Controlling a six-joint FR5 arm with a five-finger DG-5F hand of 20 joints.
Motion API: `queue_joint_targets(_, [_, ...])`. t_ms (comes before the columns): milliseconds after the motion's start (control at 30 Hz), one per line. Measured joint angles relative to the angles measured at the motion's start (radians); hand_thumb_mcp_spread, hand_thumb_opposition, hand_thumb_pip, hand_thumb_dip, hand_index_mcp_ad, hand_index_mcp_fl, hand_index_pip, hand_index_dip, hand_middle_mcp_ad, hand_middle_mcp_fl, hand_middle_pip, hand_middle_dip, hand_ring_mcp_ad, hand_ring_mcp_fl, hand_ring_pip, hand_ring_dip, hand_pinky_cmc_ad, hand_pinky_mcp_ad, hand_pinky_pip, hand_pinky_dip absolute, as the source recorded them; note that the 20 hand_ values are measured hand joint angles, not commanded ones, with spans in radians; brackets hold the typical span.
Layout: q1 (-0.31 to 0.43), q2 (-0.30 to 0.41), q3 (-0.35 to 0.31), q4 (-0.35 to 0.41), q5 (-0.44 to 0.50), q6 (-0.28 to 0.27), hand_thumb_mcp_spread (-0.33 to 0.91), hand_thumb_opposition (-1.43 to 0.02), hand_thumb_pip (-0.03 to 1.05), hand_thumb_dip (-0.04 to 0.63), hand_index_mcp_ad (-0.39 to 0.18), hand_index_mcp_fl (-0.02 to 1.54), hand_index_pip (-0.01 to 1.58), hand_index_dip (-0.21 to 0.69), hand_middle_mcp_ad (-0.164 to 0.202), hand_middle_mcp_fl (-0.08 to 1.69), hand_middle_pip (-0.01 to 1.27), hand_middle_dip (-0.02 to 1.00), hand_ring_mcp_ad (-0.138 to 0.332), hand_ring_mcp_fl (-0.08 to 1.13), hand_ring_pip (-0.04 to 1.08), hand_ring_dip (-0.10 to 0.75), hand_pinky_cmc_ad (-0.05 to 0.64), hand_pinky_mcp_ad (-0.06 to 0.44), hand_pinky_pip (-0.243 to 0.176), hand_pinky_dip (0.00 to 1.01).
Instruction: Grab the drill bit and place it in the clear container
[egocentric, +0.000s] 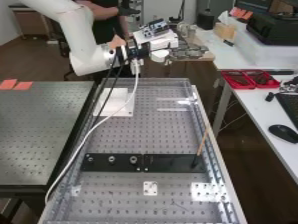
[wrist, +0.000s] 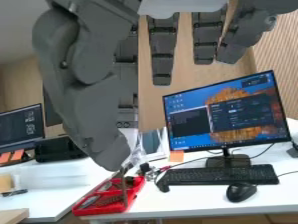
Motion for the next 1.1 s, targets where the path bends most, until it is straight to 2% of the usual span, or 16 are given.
queue_joint_targets(133, [0.012, -0.04, 0.014, -0.011, 0.023, 0.022, 0.54, -1.02, 0.52, 0.328, -0.089, 0.78, 1.17, 0.138, 0.079, 0.25, 0.14, 0.18, 0.229, 0.06, 0.1, -0.049, 0.265, 0.195, -0.091, 0.18])
queue_joint_targets(433, [0.025, -0.112, 0.046, -0.036, 0.084, 0.009, 0.54, -1.02, 0.52, 0.328, -0.089, 0.78, 1.17, 0.138, 0.079, 0.25, 0.14, 0.18, 0.229, 0.06, 0.1, -0.038, 0.264, 0.195, -0.091, 0.18])
queue_joint_targets(867, [0.029, -0.146, 0.064, -0.054, 0.12, 0.0, 0.54, -1.02, 0.52, 0.328, -0.087, 0.78, 1.17, 0.138, 0.079, 0.25, 0.14, 0.18, 0.232, 0.06, 0.1, -0.038, 0.265, 0.195, -0.091, 0.18])
queue_joint_targets(933, [0.029, -0.147, 0.065, -0.048, 0.121, 0.0, 0.54, -1.02, 0.51, 0.328, -0.101, 0.77, 1.17, 0.138, 0.082, 0.25, 0.14, 0.18, 0.234, 0.06, 0.1, -0.038, 0.265, 0.202, -0.091, 0.18])
queue_joint_targets(1000, [0.028, -0.149, 0.072, -0.061, 0.121, -0.002, 0.54, -1.02, 0.5, 0.325, -0.134, 0.78, 1.08, 0.154, 0.08, 0.25, 0.14, 0.18, 0.225, 0.06, 0.1, -0.038, 0.265, 0.199, -0.091, 0.18])
queue_joint_targets(1100, [0.027, -0.156, 0.095, -0.136, 0.121, -0.006, 0.44, -0.97, 0.48, 0.29, -0.138, 0.29, 0.65, 0.148, 0.08, 0.1, 0.12, 0.18, 0.229, 0.05, 0.09, -0.038, 0.267, 0.201, -0.091, 0.18])
